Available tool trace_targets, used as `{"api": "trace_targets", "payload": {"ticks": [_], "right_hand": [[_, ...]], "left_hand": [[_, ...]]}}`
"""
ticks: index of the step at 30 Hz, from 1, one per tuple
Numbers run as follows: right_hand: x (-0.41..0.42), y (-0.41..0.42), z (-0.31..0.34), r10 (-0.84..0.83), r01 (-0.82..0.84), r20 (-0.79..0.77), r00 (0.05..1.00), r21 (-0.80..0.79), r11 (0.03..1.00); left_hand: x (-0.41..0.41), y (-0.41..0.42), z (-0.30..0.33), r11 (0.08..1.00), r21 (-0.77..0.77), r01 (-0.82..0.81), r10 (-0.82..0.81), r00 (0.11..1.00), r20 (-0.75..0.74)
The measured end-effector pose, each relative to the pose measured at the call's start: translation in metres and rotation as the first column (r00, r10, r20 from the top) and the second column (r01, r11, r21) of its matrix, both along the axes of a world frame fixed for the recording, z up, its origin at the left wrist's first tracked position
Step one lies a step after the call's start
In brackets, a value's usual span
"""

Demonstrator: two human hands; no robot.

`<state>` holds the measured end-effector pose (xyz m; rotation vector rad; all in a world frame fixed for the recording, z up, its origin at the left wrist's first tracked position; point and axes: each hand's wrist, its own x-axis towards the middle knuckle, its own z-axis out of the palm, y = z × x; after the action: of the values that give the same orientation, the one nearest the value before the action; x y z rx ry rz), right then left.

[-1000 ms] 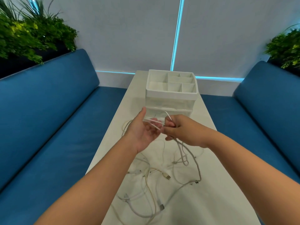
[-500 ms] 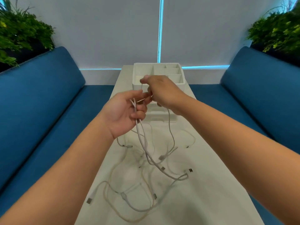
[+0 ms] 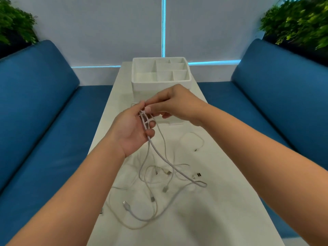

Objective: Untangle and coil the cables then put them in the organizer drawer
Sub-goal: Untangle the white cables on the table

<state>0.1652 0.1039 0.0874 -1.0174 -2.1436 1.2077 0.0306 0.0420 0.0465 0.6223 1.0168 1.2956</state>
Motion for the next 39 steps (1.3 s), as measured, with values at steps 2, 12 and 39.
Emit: {"api": "trace_targets", "payload": {"ticks": [2,12,39], "right_hand": [[0.011,0.008,-0.006,-0.068,0.042,-0.136,0.988,-0.189,0.981],[0.022,0.029,-0.191,-0.205,0.321,0.644,0.737,-0.067,0.945],[0.033,0.02,-0.218,-0.181,0.319,0.728,0.661,-0.055,0.946]], "left_hand": [[-0.002,-0.002,-0.004,1.0,-0.014,-0.004,0.003,1.0,-0.03],[-0.016,-0.019,-0.012,0.995,-0.037,-0.089,0.084,0.989,-0.119],[-0.012,-0.053,-0.037,0.991,-0.093,-0.101,0.074,0.963,-0.257]]}}
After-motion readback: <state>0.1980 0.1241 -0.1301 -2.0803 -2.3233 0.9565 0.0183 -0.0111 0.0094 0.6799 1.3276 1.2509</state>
